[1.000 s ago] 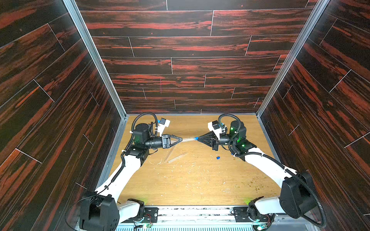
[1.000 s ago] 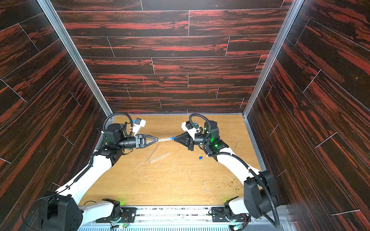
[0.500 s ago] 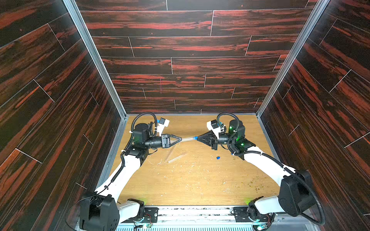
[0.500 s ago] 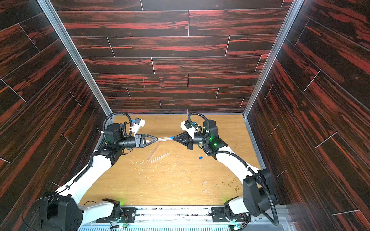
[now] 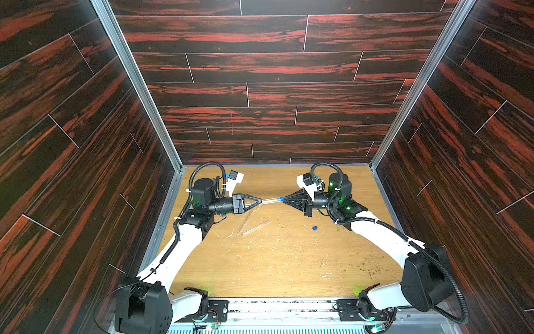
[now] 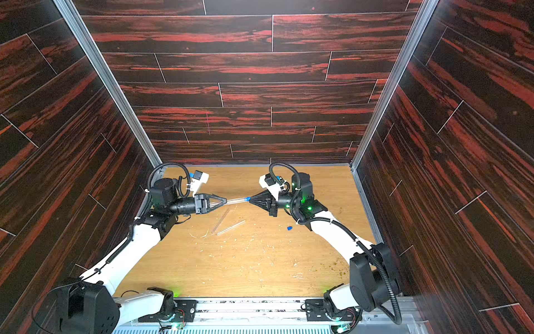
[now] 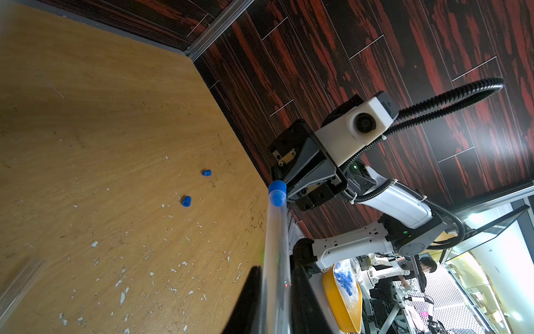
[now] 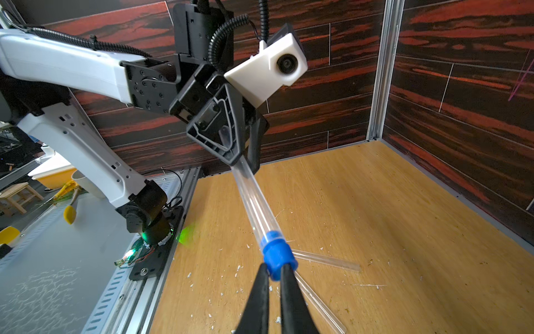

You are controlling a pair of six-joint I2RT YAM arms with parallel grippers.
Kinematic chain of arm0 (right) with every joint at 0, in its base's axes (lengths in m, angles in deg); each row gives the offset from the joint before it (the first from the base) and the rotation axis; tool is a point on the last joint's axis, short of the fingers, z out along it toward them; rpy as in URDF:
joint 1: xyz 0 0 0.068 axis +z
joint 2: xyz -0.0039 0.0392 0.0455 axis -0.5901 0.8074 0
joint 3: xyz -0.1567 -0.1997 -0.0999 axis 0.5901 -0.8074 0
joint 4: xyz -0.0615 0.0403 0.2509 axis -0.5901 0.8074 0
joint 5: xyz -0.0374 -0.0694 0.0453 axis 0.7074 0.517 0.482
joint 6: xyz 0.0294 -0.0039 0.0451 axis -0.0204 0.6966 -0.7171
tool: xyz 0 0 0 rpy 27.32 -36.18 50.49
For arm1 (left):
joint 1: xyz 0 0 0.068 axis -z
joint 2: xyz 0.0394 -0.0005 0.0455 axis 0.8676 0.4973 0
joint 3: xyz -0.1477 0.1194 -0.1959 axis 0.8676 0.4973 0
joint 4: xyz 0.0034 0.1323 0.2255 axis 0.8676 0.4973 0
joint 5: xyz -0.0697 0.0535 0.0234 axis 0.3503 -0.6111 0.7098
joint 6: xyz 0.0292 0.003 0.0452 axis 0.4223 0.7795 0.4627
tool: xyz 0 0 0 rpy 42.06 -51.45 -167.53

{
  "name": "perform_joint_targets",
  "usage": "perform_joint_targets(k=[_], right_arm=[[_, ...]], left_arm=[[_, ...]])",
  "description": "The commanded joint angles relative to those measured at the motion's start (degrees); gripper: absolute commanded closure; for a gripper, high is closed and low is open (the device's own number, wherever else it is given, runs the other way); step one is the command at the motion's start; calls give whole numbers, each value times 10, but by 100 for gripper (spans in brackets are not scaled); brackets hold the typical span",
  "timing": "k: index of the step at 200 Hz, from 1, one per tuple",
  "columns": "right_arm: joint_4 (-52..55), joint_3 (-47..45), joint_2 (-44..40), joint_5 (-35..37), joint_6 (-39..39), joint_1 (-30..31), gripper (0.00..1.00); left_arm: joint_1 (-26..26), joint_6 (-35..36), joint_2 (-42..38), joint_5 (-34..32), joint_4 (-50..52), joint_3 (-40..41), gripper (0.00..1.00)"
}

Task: Insert stoppers into test tubes
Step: Insert the stopper into the test tube.

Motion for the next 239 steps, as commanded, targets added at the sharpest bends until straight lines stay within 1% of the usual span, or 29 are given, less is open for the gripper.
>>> perform_joint_targets(k=[1, 68, 239], right_arm=[[-26, 27, 17, -55, 11, 48, 89], [-42, 39, 29, -61, 0, 54, 89], [-40, 70, 50, -84, -3, 75, 89]], left_arm=[[23, 10, -1, 14, 2, -10, 89], [23, 5, -2, 14, -4, -11, 89], [23, -15, -4, 15, -27, -14, 90]])
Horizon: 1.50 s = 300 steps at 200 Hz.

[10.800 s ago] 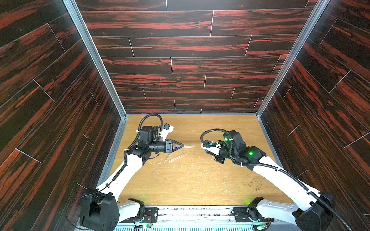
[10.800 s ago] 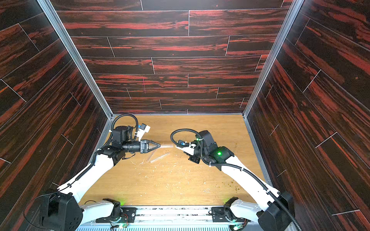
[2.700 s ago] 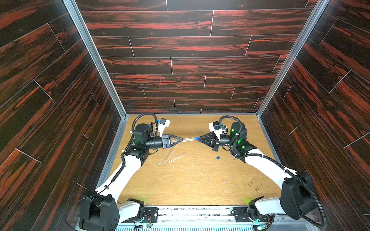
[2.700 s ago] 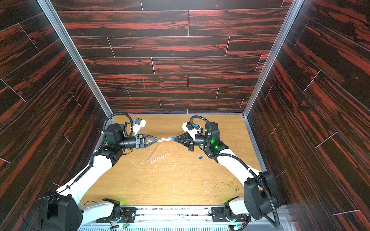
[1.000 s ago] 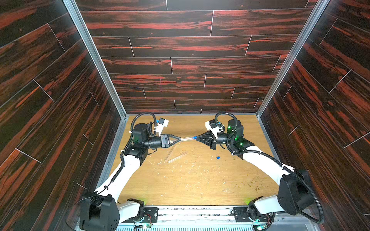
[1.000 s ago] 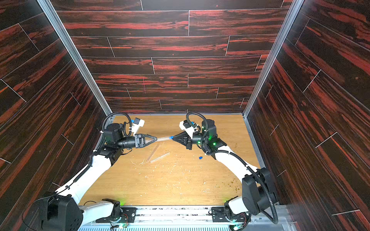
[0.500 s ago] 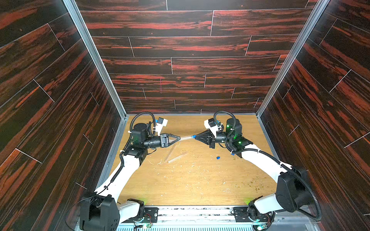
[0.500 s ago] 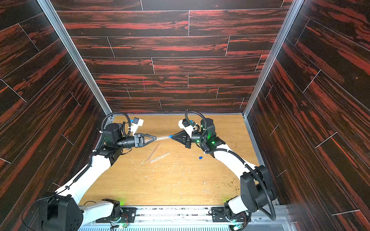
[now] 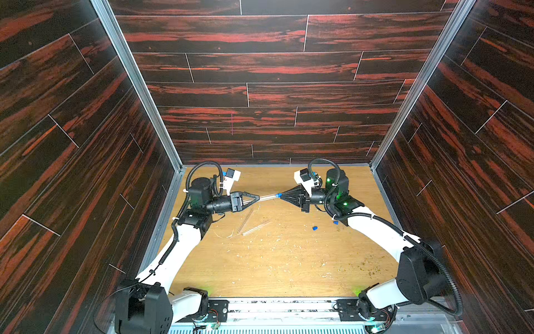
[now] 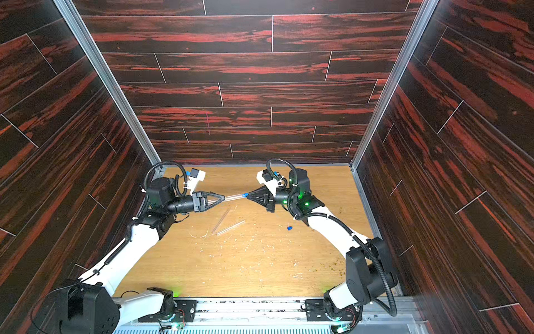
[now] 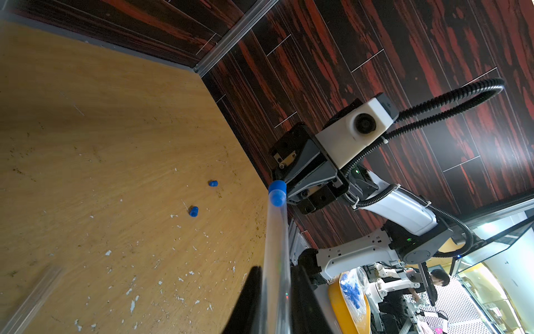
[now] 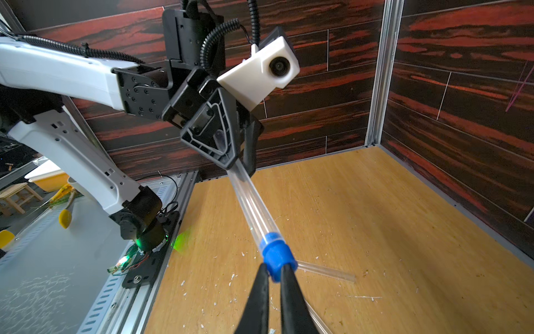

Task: Insert stoppers into test tubes
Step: Insert the stopper into the test tube.

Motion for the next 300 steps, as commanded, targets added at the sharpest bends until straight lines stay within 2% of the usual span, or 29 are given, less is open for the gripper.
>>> perform_joint_targets(k=[1, 68, 127, 163, 216, 254, 300], right_arm=[[-36, 28, 17, -83, 3, 71, 89], [-13, 41, 18, -103, 13, 75, 90], [-28, 46, 22, -118, 1, 77, 91], [-23, 48, 21, -112, 6, 76, 90], [70, 14, -26, -48, 80, 61, 67], [189, -25, -107, 43, 155, 47, 60], [300, -26, -181, 142, 218, 47, 53]], left_arm=[[32, -6, 1, 30, -13, -11, 90], [33, -8, 3, 30, -18, -11, 90], [36, -55, 5, 29, -69, -8, 90], [35, -54, 6, 29, -70, -7, 90], [35, -2, 2, 29, -13, -8, 90], [36, 25, 3, 29, 13, -8, 90], [35, 45, 3, 32, 34, -6, 90]])
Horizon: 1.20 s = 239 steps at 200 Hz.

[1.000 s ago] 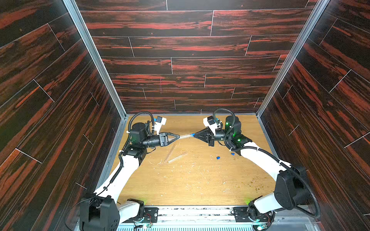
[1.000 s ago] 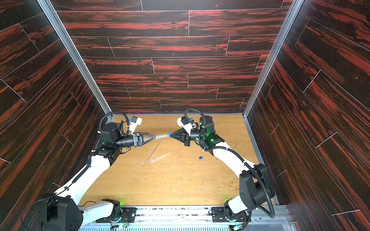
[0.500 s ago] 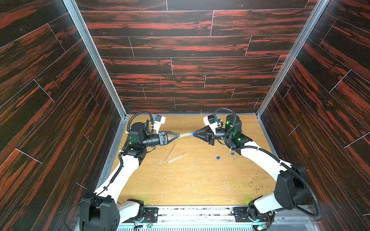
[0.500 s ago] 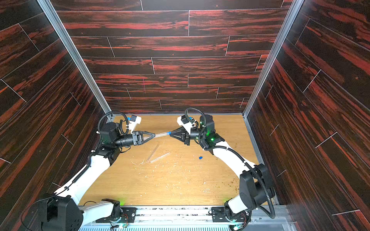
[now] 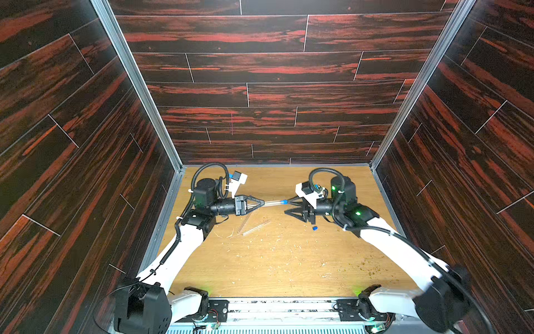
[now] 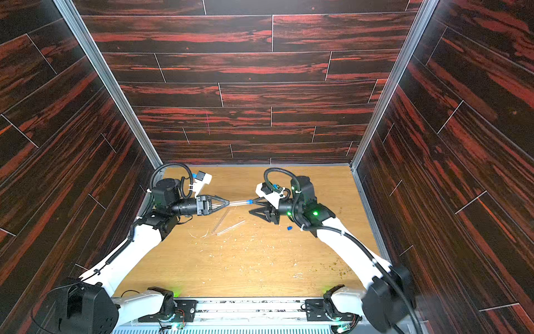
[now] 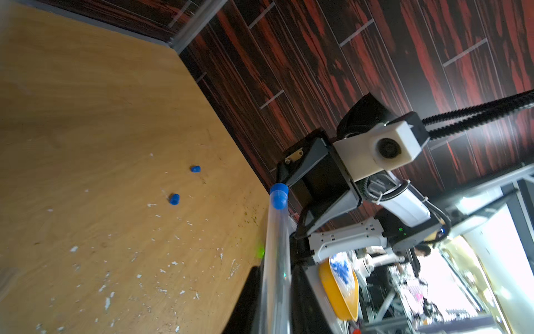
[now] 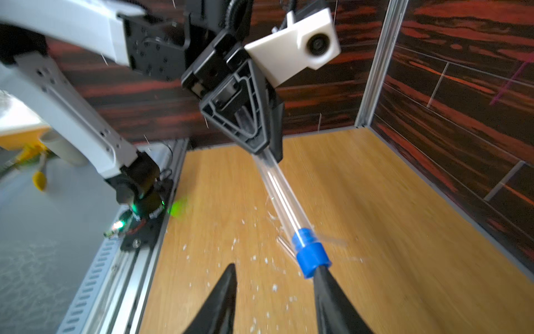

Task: Insert stoppers into test tubes
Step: Insert the stopper into the test tube, then place the test tube at the center of the board.

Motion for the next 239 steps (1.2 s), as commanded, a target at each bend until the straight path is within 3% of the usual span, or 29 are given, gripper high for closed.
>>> perform_joint_targets(k=[1, 35, 102, 178, 239], right_arm=[[72, 1, -40, 37, 66, 12, 53], [98, -2, -76, 99, 121, 13, 50], [98, 11, -73, 102, 188, 36, 49], [69, 46, -7, 174, 246, 79, 50], [72, 65, 34, 187, 259, 85, 57]], left_arm=[[5, 25, 2, 4, 20, -6, 90], [6, 29, 3, 4, 25, -8, 90], [6, 41, 3, 8, 44, -13, 90], [14, 57, 6, 10, 60, -21, 90], [19, 62, 10, 15, 74, -33, 90]])
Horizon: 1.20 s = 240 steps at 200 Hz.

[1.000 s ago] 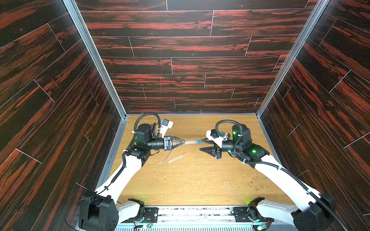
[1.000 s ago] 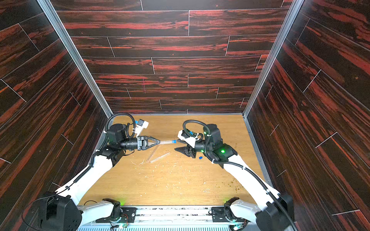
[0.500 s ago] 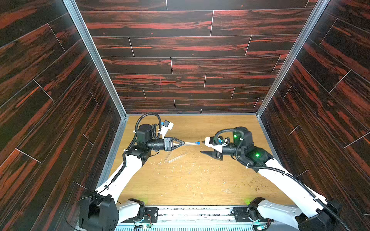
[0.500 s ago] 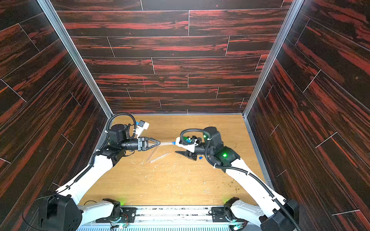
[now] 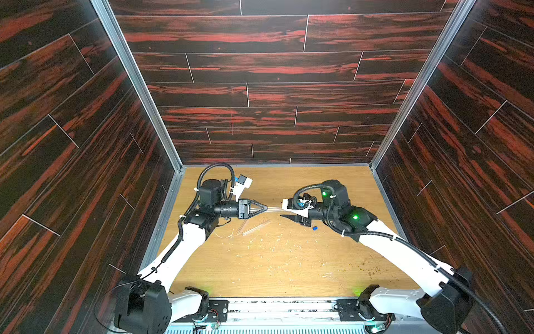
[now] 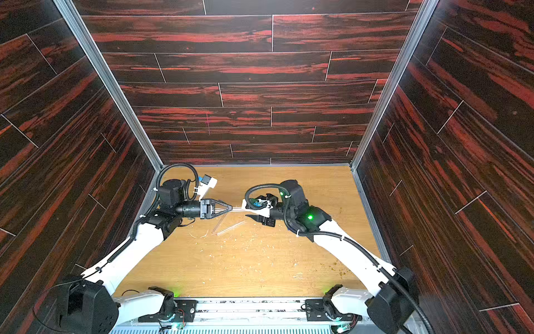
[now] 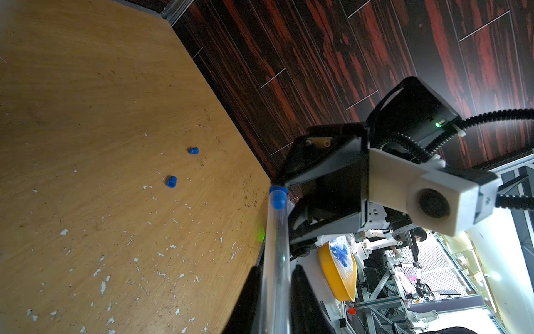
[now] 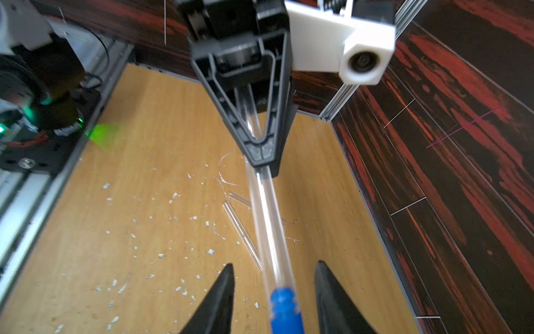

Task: Insert stoppers into test tubes
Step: Place the test tube at the center of the board.

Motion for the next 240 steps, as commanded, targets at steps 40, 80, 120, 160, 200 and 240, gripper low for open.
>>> perform_joint_targets(k=[40, 80, 120, 160, 200, 240], right_arm=[[10, 30, 30, 4, 25, 6, 63], [13, 29, 35, 4, 25, 10, 69], [17, 26, 37, 6, 24, 15, 74], [21, 29, 41, 7, 18, 15, 84], [18, 26, 38, 9, 10, 15, 87], [0, 6, 28, 14, -1, 14, 89]], left_arm=[[3, 22, 1, 10, 7, -17, 90], [4, 34, -1, 9, 19, -16, 90], [5, 34, -2, 12, 22, -20, 90], [5, 37, -3, 14, 30, -22, 90], [4, 50, -4, 13, 45, -24, 68], [2, 65, -5, 2, 53, -21, 34]])
